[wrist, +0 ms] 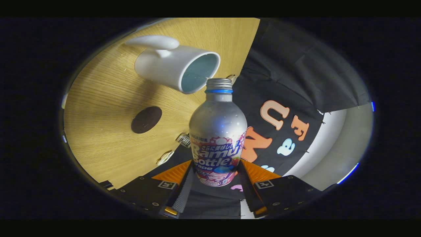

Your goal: Take the bottle from table, then pour the juice into the cup, finally place the bottle on the coaster

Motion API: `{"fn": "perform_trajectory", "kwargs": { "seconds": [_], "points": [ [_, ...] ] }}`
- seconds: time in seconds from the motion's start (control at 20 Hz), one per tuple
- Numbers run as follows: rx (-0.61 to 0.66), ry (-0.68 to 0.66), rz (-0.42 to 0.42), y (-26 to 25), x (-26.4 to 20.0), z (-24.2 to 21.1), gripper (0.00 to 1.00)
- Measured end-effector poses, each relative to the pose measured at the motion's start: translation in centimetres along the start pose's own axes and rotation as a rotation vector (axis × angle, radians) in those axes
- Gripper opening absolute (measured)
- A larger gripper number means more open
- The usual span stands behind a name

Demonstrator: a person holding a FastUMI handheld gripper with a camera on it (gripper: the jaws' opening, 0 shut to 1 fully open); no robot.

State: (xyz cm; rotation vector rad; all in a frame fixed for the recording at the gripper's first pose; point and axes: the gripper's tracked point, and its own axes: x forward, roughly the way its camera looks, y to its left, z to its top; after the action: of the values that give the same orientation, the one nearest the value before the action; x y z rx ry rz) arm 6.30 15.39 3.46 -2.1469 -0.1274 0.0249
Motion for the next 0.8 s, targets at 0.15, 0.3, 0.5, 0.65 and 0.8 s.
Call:
{"fn": "perform_trajectory", "kwargs": {
  "seconds": [0.15,0.3,0.5,0.65,0.8],
  "points": [
    [0.001,0.003,0.004,0.16,0.01,-0.13,0.71],
    [0.0,0.003,0.01,0.27,0.11,-0.3,0.71],
    [0.011,0.015,0.011,0.28,0.26,-0.55,0.72],
    [0.016,0.009,0.011,0.29,-0.01,-0.11,0.72],
    [0.025,0.004,0.017,0.31,-0.1,0.11,0.72]
  ]
}}
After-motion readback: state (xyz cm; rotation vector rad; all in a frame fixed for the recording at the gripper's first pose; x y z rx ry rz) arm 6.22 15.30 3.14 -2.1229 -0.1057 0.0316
